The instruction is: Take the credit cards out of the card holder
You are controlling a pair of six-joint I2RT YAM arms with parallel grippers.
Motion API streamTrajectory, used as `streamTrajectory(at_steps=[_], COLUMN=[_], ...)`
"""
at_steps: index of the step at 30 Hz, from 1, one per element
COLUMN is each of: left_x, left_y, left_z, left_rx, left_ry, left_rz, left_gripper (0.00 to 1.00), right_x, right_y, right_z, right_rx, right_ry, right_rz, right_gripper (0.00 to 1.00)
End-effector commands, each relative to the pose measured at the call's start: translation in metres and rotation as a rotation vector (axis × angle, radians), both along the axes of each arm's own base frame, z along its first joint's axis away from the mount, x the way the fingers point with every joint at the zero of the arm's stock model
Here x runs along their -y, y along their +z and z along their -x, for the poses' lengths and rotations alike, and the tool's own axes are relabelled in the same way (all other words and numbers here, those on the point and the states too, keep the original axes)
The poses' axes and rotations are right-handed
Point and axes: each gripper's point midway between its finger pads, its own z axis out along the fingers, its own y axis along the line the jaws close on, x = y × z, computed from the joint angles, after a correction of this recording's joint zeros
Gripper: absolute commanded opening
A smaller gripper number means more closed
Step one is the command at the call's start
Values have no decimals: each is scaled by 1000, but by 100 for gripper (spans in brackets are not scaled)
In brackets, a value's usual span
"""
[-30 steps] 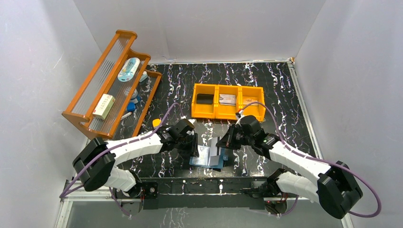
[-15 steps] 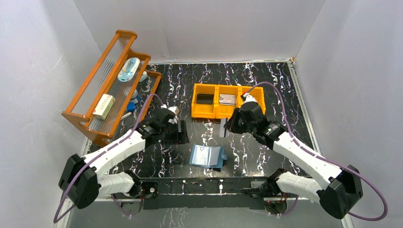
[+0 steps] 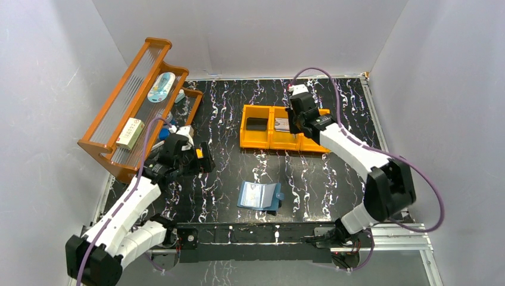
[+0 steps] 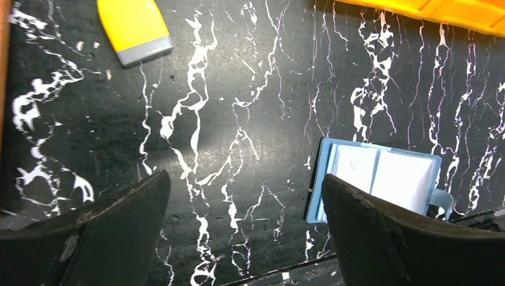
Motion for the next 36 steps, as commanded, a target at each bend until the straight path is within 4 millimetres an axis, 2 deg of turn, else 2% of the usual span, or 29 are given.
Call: streamTrajectory(at_steps=[1, 6, 9, 15, 20, 31, 36], left_x=[-21, -12, -10, -8, -7, -5, -2], left_y=[10, 22, 25, 24, 24, 21, 18], left_z=[3, -1, -3, -4, -4, -4, -3], left_rx=[110, 193, 207, 211, 219, 206, 191], left_ry=[15, -20, -39, -49, -54, -72, -86], left_rz=[-69, -11, -7, -3, -3, 0, 3], left_gripper=[98, 98, 98, 98, 98, 98, 98], right_x=[-14, -22, -25, -38, -40, -30, -25], right_y=[16, -1, -1, 4, -26, -41, -56], right_z=[-41, -70, -81, -93, -101, -116, -119], right_rx=[88, 124, 178, 339, 283, 334, 323], right_ry=[197, 329, 411, 596, 706, 741, 791], right_rz=[139, 293, 375, 479, 583, 726, 809], right_gripper=[0, 0, 0, 0, 0, 0, 0])
